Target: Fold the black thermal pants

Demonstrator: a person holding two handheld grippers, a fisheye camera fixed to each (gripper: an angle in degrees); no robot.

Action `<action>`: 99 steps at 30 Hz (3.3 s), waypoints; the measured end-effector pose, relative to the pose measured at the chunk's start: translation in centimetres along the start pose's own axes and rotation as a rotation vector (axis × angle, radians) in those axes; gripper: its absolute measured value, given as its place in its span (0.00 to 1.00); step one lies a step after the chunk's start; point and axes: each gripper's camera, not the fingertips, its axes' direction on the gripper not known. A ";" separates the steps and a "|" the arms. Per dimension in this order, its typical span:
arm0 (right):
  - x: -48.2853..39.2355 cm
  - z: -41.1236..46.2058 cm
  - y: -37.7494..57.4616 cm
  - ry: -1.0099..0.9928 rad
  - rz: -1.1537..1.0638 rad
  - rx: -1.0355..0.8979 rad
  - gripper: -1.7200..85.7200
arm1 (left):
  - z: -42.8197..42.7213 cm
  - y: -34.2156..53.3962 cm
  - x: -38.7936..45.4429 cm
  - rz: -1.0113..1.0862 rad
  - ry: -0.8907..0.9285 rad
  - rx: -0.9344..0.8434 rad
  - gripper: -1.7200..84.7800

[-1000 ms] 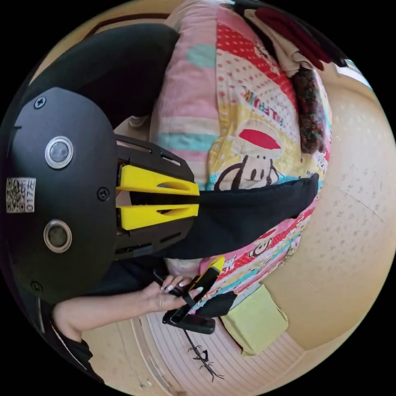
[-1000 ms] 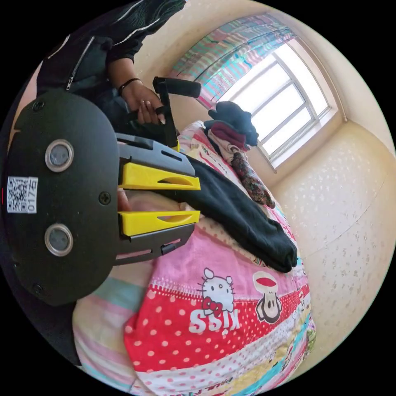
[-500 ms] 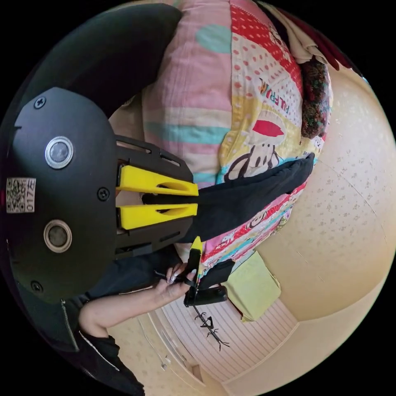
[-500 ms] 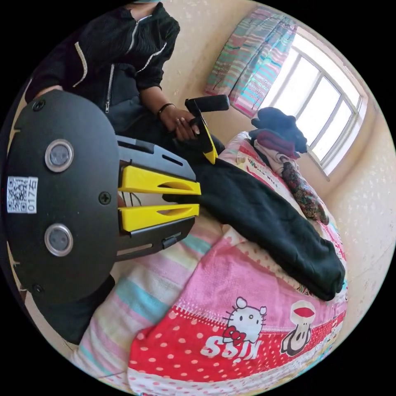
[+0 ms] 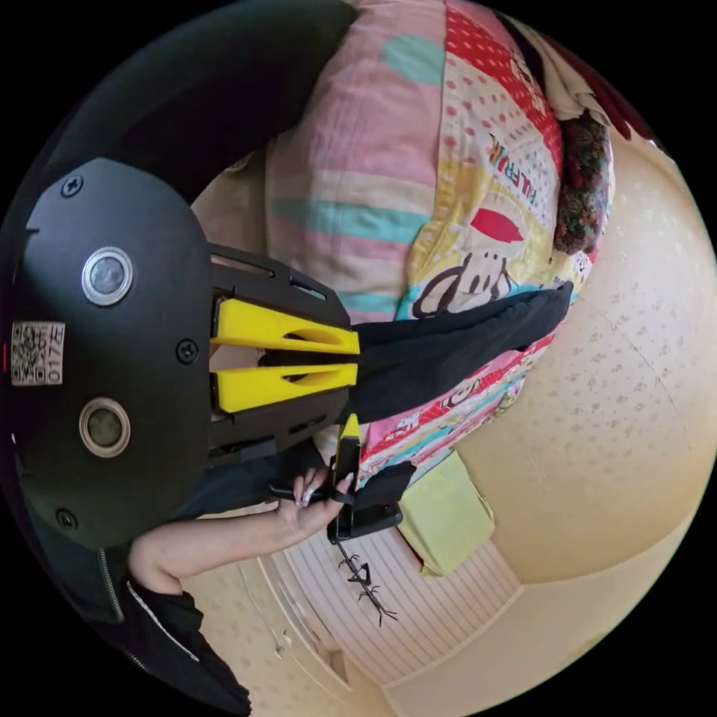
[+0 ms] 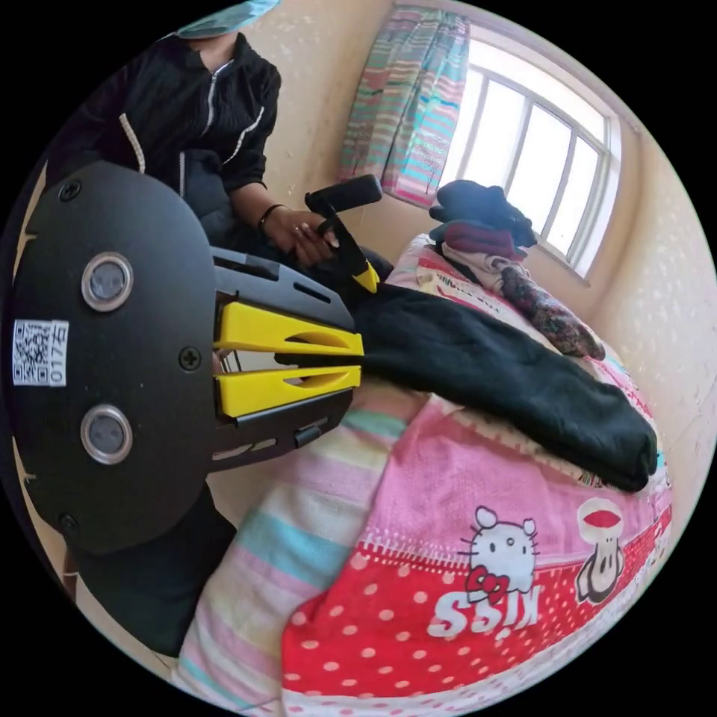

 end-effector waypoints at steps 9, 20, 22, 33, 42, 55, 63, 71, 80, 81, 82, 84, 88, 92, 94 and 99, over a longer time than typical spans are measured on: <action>2.5 -1.0 0.7 -0.213 0.077 -0.006 0.05 | -0.1 0.5 3.2 0.112 -0.057 0.039 0.06; -3.1 -8.6 0.4 -0.152 -0.087 0.332 0.04 | -4.5 -3.3 8.0 0.262 -0.075 0.260 0.06; 0.6 -4.7 0.0 -0.100 0.088 0.185 0.04 | 0.7 -2.6 5.6 0.175 -0.195 0.035 0.06; 2.5 -2.1 0.6 -0.174 0.019 -0.016 0.05 | 4.3 -1.2 1.6 0.034 -0.031 -0.096 0.08; 4.5 -1.0 1.8 -0.303 0.061 -0.066 0.06 | 5.8 -0.6 4.7 0.123 -0.145 -0.111 0.08; 3.2 1.1 1.7 -0.148 0.059 -0.279 0.12 | 5.8 -0.2 6.5 0.103 -0.160 -0.045 0.08; 4.8 4.8 1.6 -0.308 0.069 -0.242 0.16 | 6.7 0.2 8.7 0.133 -0.195 -0.026 0.09; 0.0 1.9 0.5 -0.172 0.062 -0.174 0.11 | 6.6 -0.1 10.8 0.128 -0.172 -0.029 0.08; -7.1 8.1 -0.6 0.685 0.019 -0.059 0.05 | 8.8 0.6 15.2 0.232 -0.334 -0.040 0.08; -7.5 8.4 -0.2 0.709 0.000 -0.027 0.04 | 9.1 0.8 15.7 0.245 -0.354 -0.033 0.09; -8.2 9.3 0.0 0.747 -0.029 -0.033 0.04 | 9.3 0.9 16.2 0.263 -0.374 -0.028 0.09; -9.0 10.0 -0.3 0.773 -0.046 -0.058 0.04 | 9.6 1.0 17.3 0.306 -0.405 -0.038 0.09; -9.5 10.8 -0.7 0.757 -0.006 -0.071 0.03 | 10.8 0.3 20.3 0.481 -0.515 -0.143 0.08; -9.8 11.2 -0.4 0.731 -0.017 -0.055 0.03 | 10.2 -2.4 23.1 0.635 -0.536 -0.357 0.07; -9.9 11.3 -0.2 0.720 -0.016 -0.041 0.03 | 7.0 -4.3 24.3 0.592 -0.492 -0.256 0.07; -10.0 11.7 0.1 0.700 -0.019 -0.031 0.03 | 7.2 -5.5 24.0 0.595 -0.653 -0.190 0.09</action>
